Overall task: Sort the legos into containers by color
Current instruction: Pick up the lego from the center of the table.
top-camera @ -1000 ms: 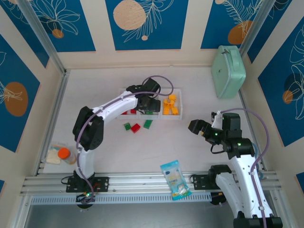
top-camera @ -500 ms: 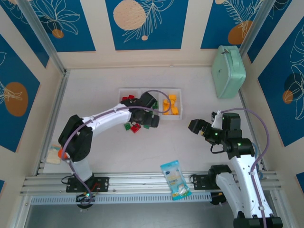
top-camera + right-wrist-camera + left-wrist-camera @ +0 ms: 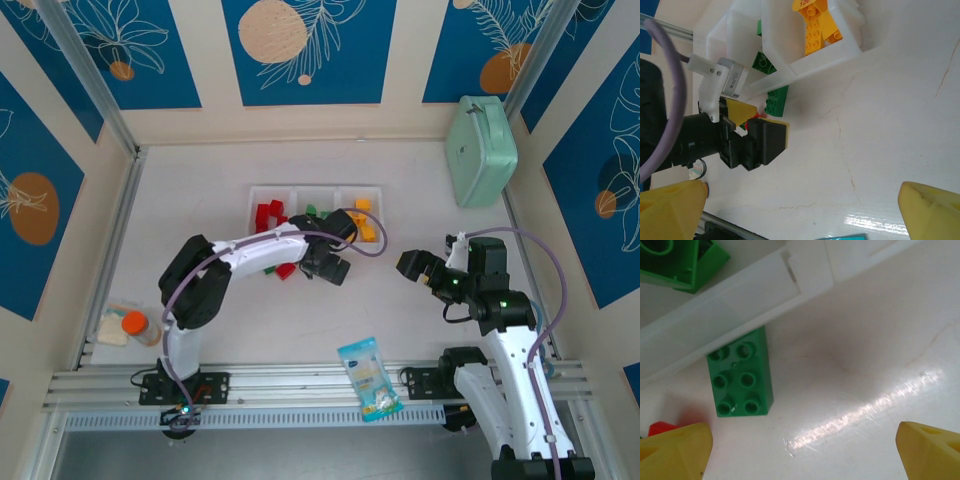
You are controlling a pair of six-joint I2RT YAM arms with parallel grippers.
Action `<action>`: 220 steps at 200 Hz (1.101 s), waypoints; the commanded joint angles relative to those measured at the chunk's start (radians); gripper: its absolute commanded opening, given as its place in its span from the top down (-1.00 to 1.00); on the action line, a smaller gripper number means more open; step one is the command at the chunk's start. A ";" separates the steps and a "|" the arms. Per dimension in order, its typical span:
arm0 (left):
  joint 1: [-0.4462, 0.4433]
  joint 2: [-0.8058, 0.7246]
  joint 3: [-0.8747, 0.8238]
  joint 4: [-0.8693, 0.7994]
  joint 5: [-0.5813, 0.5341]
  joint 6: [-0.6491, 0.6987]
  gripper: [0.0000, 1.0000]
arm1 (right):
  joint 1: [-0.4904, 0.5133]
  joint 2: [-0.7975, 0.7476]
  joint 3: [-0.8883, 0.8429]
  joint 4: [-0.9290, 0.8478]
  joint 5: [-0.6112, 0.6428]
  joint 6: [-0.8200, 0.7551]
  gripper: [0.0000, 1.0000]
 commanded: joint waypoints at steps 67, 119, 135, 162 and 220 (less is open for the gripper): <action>0.059 0.121 0.120 -0.086 -0.065 -0.026 -0.61 | -0.006 -0.011 -0.016 -0.018 -0.017 -0.008 -0.98; 0.083 0.161 0.150 -0.094 -0.019 -0.031 -0.50 | -0.007 -0.008 -0.014 -0.017 -0.017 -0.009 -0.98; 0.086 0.177 0.167 -0.096 -0.003 -0.032 -0.43 | -0.008 -0.005 -0.011 -0.019 -0.018 -0.008 -0.98; 0.086 0.189 0.172 -0.093 0.028 -0.042 -0.28 | -0.010 -0.005 -0.006 -0.023 -0.017 -0.010 -0.98; 0.074 0.196 0.135 -0.066 0.107 -0.086 0.00 | -0.012 0.019 -0.005 0.000 -0.025 0.003 -0.98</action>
